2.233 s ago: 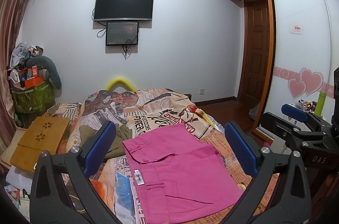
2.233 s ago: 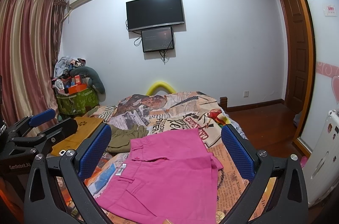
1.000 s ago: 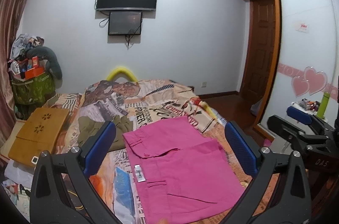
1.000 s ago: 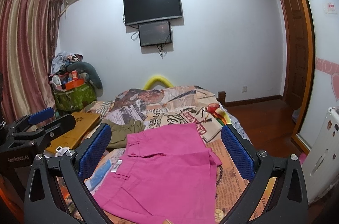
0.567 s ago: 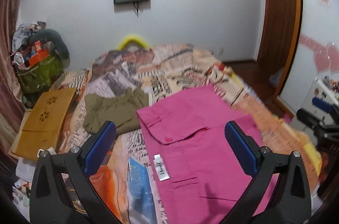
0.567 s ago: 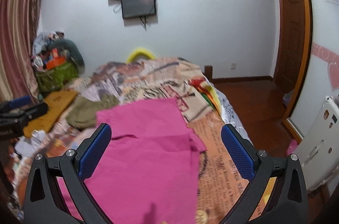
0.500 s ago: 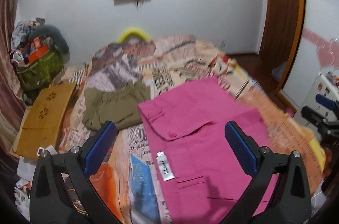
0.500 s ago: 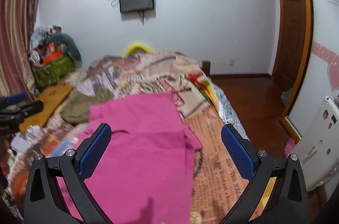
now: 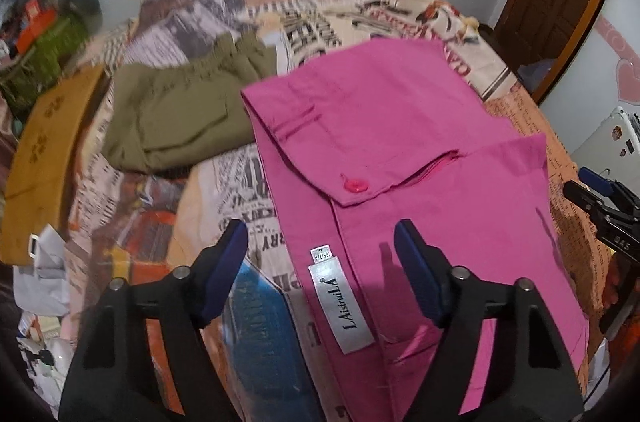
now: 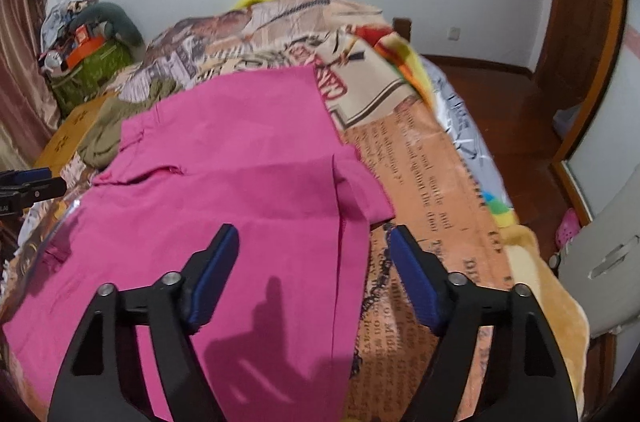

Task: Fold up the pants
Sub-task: 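Lower both grippers to the pink pants and close the right gripper on the leg edge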

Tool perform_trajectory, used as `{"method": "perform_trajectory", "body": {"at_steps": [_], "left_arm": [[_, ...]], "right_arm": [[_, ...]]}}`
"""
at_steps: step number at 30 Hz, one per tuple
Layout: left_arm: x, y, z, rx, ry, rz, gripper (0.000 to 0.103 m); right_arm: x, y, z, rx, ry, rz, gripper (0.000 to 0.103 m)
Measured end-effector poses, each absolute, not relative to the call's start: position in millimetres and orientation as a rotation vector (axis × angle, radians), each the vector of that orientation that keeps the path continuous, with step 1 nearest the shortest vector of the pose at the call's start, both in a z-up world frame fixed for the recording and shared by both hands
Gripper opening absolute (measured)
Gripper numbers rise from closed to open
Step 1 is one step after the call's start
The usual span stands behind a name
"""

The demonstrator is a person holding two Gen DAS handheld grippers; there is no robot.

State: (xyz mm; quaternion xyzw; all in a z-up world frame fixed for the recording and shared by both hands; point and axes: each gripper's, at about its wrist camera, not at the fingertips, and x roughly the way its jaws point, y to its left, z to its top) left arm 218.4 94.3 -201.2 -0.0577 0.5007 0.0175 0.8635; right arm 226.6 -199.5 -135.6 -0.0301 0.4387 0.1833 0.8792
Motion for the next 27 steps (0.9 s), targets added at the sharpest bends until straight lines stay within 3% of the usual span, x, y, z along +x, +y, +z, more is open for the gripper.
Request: {"method": "perform_trajectory", "body": {"at_steps": [5,8,15,17,19,21,23,27], "left_arm": [[226.7,95.5,-217.5,-0.175,1.122,-0.022,0.053],[228.8,93.1,-219.8,-0.18,1.125,-0.047,0.051],[237.2,88.2,-223.3,-0.216,1.152,-0.131,0.047],[241.3,89.0,-225.4,-0.235,1.162,-0.14,0.028],[244.3,89.6,-225.9,-0.248,1.17,-0.141,0.024],[245.2,89.6,-225.7,-0.254,1.17,-0.146,0.012],[245.3,87.6,-225.3,-0.236,1.167,-0.144,0.008],[242.4,79.6,-225.2,-0.124,1.135,-0.087,0.005]], "right_arm": [[244.6,-198.1,-153.8,-0.039,0.975,0.416,0.052],[255.5,-197.6,-161.6,-0.018,1.001,0.425,0.042],[271.8,-195.5,-173.7,0.027,1.04,0.445,0.035],[275.6,-195.2,-175.9,0.044,1.038,0.447,0.033],[278.7,-195.7,-177.5,0.059,1.043,0.453,0.028],[280.4,-195.8,-179.0,0.077,1.046,0.466,0.02],[281.2,-193.9,-180.0,0.073,1.049,0.472,0.01],[278.5,-188.7,-179.8,-0.008,1.034,0.433,0.006]]}}
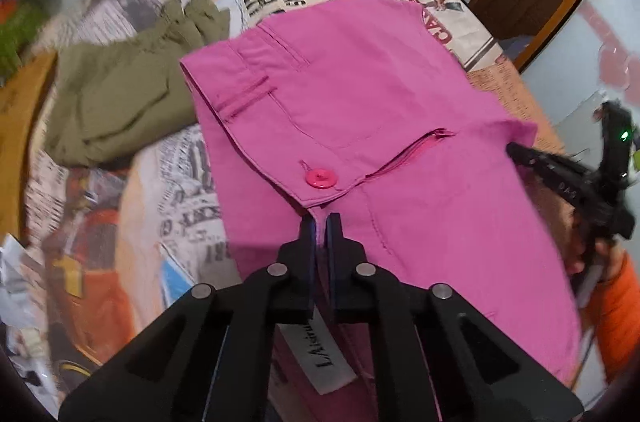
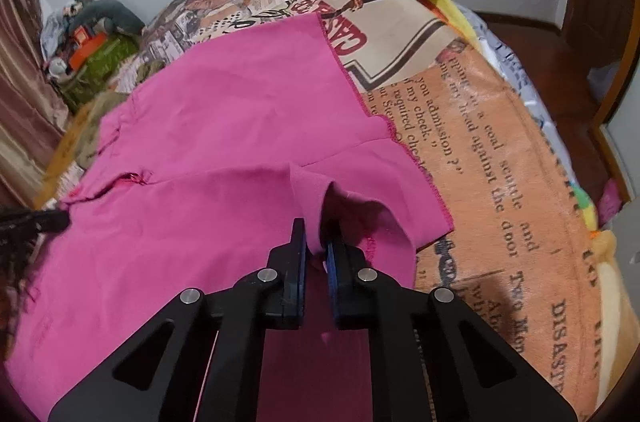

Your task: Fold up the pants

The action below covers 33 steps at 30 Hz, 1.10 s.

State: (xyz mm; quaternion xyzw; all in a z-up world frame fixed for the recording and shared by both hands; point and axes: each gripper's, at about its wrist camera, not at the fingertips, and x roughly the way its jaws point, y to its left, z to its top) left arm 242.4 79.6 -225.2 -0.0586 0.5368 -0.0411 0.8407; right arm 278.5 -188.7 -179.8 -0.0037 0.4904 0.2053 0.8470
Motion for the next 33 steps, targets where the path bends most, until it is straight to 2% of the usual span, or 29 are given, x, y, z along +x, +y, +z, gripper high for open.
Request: {"method": "perform_trajectory", "body": {"at_steps": [10,18,20,22,25,29,33], "left_arm": [[241.8,83.1,-232.4,-0.157,1.136,-0.051,0.005],[241.7,77.7,-230.3,-0.108,1.129,-0.039,0.007],[240.7,78.9,-229.1,-0.106,1.128,-0.031,0.014],[240.4,81.3,-226.0,-0.101,1.126,-0.018,0.02],[239.9,86.1,-218.2,-0.096,1.111,-0.003,0.028],[240.6,96.3,-203.1,-0.122,1.069,0.003,0.043],[247.9,103.9,-189.4,-0.128,1.026,0.018,0.05]], "right_arm": [[280.7,-196.8,-197.6,-0.066,1.108,0.316,0.002],[277.8,-206.6,-189.6,-0.006,1.133,0.36,0.004],[274.9,-209.7,-182.0,0.013,1.124,0.367,0.009],[272.4,-212.8,-171.4,0.032,1.099,0.371,0.024],[272.4,-220.1,-151.1,0.045,1.029,0.367,0.038],[276.0,-225.3,-133.4,0.055,0.984,0.365,0.046],[282.0,-223.4,-125.0,0.039,0.947,0.355,0.048]]}}
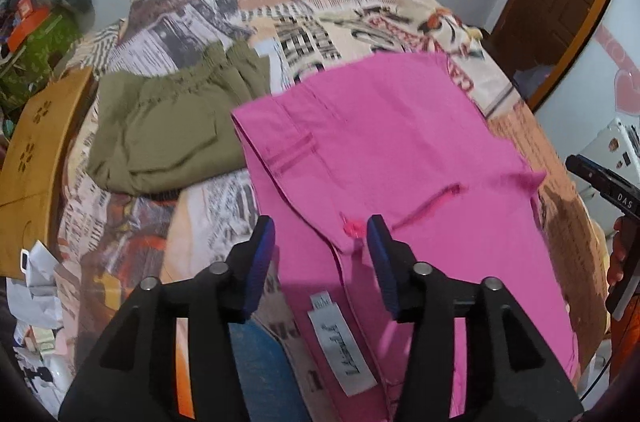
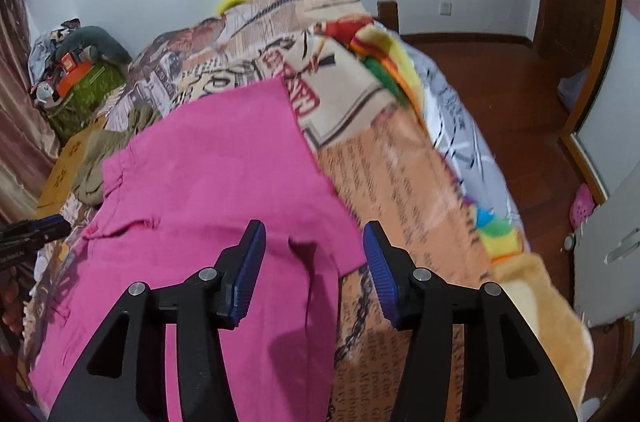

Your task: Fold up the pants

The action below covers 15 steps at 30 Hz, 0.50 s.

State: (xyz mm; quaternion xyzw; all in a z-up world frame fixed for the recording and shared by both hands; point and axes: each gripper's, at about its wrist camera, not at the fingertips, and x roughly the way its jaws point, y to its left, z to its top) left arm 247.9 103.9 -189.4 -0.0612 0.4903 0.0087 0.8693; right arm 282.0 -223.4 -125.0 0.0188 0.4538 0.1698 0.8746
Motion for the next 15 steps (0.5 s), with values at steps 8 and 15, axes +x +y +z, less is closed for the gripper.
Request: {"method": "perform_trajectory", "body": {"at_steps": [8,15], "left_arm": [[274.5,112.1,-202.0,-0.143,1.065,0.021,0.053],[288.7,110.0,-235.0,-0.206,1.168,-0.022,0.053]], "right_arm": [[311.9,-214.7,-147.6,0.033,0.983,0.336,0.051],[330.2,-204.3,-184.4,-0.013,1.072,0.321,0.051]]}}
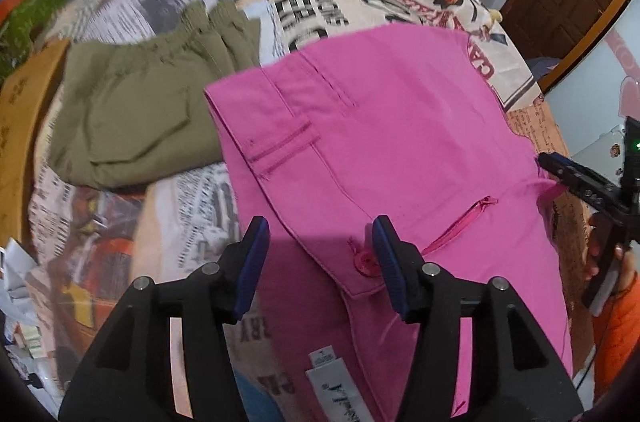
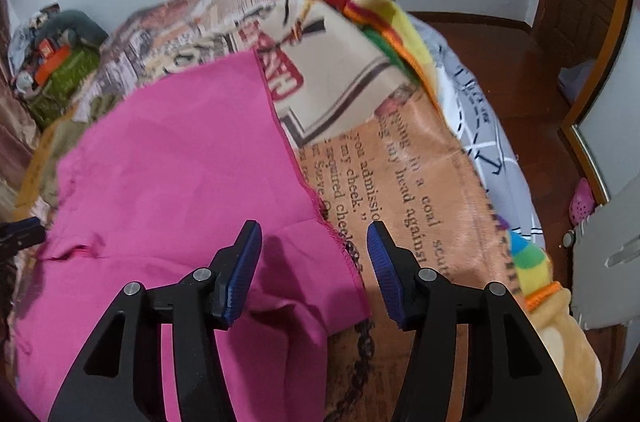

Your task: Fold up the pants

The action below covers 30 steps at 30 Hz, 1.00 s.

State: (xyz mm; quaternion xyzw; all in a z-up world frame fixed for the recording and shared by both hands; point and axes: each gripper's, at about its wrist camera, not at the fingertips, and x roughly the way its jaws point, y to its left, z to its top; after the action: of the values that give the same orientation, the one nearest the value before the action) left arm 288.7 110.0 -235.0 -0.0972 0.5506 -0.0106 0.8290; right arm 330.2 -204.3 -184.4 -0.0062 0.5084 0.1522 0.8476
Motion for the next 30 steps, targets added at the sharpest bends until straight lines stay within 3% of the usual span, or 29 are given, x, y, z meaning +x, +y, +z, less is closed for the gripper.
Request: {"method": "perform_trajectory", "body": {"at_steps": [6,8,10,11,12,15,30], "left_arm": [[295.3,108.3,-246.0,-0.269,1.191,-0.058,0.053],[295.8,104.3,-244.3,-0.233,1.177,-0.06,0.034],[295.8,97.8,-243.4,-0.138,1.16,-0.024,0.014],[295.6,96.2,-243.6,-0.107,1.155,-0.019,0.012],[294.4,92.4,-243.7,-0.072,1.149,-0.017,0.012],[292.0,86.6,-243.2,0.006,1.133,-0.001,0.011],[297.4,101.5,-259.0,-0.006,1.17,0.054,0.011]], "right_arm": [[327.9,-195.0,-199.0,-0.066,1.078,0.338,0.051],[324.3,-187.4,-200.2,-0.107,1.077,0.364,0.045],[320.9,-179.2,-204.4,-0.145,1.095,0.398,0.024],[318.3,-174.5,-206.9,-0.177,1.098,0.402,0.02],[316.5,-173.4,-208.8,-0.202,1.094,0.402,0.013],[311.4,-165.7,-211.7,-0.27,1.065,0.386,0.009],[316.2,-172.5,-210.8,-0.24,1.105,0.321,0.005]]}}
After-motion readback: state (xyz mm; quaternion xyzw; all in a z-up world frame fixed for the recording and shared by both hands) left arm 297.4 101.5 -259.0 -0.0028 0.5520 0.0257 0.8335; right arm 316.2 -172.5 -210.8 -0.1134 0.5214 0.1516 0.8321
